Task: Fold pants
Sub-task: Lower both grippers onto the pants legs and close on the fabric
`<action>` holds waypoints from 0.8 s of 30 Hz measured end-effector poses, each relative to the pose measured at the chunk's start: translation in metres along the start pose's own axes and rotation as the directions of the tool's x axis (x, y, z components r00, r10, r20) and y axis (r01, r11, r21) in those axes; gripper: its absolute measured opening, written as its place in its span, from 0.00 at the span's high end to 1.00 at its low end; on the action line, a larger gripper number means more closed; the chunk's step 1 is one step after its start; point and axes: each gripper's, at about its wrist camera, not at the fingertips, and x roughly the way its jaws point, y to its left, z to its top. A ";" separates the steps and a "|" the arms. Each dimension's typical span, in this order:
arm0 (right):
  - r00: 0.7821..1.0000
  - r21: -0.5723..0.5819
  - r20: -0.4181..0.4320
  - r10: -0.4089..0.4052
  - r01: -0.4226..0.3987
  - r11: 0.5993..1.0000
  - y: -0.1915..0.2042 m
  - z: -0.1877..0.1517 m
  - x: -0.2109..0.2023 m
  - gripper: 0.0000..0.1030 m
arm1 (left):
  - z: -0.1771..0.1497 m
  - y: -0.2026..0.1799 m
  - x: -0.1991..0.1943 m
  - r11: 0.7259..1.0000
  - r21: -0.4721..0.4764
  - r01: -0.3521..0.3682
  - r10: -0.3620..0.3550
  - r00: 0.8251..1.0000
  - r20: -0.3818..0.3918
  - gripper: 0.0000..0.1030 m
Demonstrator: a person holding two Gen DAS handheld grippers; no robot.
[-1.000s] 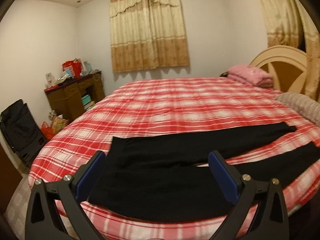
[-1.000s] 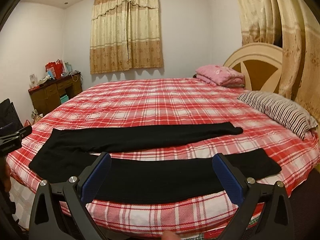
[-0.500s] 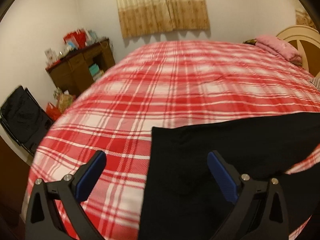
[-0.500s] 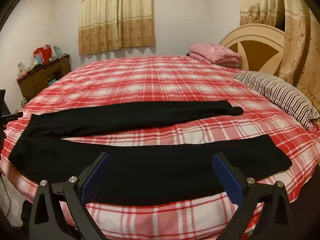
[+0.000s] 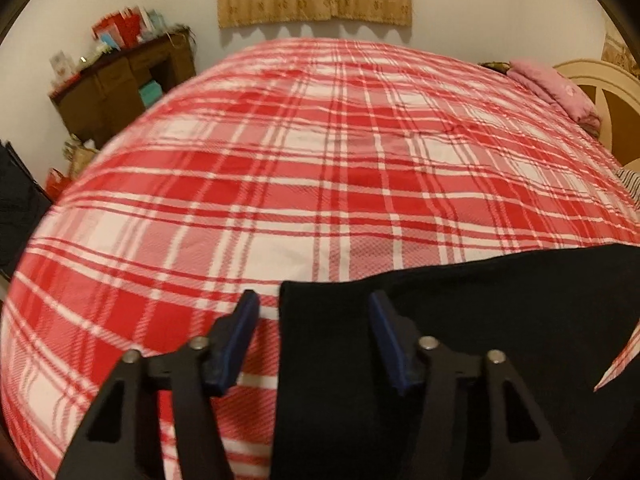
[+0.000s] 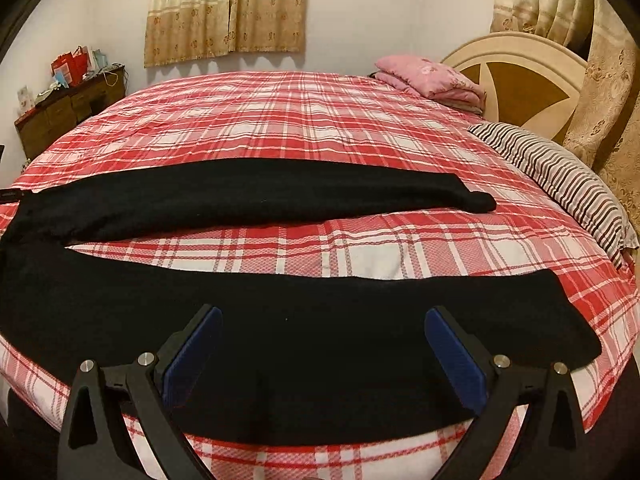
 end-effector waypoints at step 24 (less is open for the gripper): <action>0.994 0.292 -0.082 -0.078 0.099 0.951 -0.208 0.101 0.097 0.47 | -0.004 -0.003 0.011 0.997 0.047 0.061 -0.058 0.997 -0.053 0.86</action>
